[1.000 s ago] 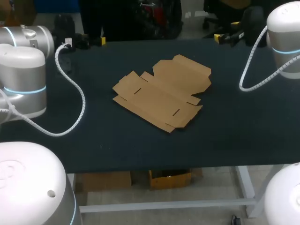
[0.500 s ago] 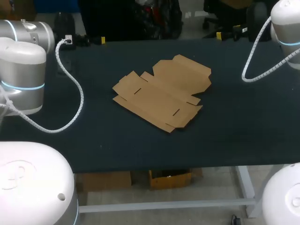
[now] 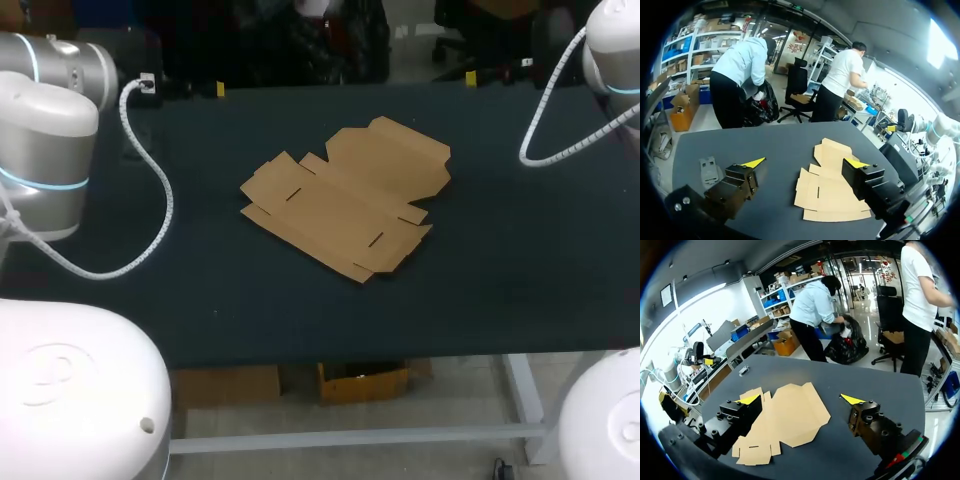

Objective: Assemble the packaging by folding the flat box into shape, placing the metal phone stand inside, and closing the box properly

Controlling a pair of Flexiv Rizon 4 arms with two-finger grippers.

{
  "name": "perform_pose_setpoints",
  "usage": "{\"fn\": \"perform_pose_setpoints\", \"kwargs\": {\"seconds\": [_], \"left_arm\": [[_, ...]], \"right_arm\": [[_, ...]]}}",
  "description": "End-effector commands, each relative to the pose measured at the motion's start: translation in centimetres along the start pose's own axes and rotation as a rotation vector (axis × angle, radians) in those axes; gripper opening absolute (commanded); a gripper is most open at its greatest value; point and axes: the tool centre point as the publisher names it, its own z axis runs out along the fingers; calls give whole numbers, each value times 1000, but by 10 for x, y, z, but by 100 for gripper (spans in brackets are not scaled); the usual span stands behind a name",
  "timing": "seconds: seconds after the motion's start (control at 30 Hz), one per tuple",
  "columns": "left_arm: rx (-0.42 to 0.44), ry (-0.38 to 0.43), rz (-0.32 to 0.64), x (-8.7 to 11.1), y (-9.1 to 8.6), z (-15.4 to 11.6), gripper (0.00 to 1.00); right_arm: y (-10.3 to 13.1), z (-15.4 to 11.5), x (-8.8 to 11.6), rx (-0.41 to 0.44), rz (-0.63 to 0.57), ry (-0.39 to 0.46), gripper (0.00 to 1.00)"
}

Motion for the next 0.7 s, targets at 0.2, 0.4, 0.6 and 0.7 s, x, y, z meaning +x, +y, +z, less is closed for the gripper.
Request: {"fn": "perform_pose_setpoints", "kwargs": {"seconds": [0.2, 0.4, 0.6, 0.7], "left_arm": [[-52, -23, -52, 1, 0, -8, 100], [-57, -23, -54, 0, 0, -8, 100], [-57, -23, -54, 0, 0, -8, 100], [-57, -23, -54, 0, 0, -8, 100]], "right_arm": [[-3, -5, -2, 16, 66, -11, 100], [-3, -5, -2, 16, 66, -11, 100], [-3, -5, -2, 16, 66, -11, 100], [-3, -5, -2, 16, 66, -11, 100]]}}
